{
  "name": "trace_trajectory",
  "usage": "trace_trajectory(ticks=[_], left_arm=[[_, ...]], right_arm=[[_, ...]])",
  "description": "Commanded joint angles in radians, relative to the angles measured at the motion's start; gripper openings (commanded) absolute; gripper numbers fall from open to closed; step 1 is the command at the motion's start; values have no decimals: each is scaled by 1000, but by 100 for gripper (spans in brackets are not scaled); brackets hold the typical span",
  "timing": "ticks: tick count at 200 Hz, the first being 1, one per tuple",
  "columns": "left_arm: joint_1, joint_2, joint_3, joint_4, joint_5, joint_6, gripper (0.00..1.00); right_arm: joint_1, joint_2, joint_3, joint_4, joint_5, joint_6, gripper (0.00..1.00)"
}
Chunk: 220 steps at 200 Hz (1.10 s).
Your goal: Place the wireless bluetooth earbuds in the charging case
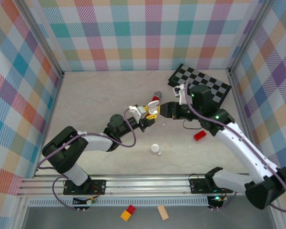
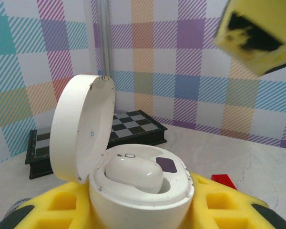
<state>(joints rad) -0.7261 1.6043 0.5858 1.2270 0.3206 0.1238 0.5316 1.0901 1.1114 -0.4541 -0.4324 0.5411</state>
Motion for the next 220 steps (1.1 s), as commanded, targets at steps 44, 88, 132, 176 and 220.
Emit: trace_trajectory(ticks=[44,88,132,176,220], left_arm=[[57,-41,-46,87,37,-45,29],[108,-109,-78,42,49,-43,29],[140,-174,-99,-39,64,-21,29],[188,-165,-117,25,97,-87,29],[221,-182,-129,48,119,-122,29]], right_arm=[[5,-174,-226,-136,190,17,48],[6,-149,-454,5,86,148,47],[42,-16,-583,152,33,197,47],[111,141,-591,289,61,168,47],[139,279,-568,337,74,150,48]])
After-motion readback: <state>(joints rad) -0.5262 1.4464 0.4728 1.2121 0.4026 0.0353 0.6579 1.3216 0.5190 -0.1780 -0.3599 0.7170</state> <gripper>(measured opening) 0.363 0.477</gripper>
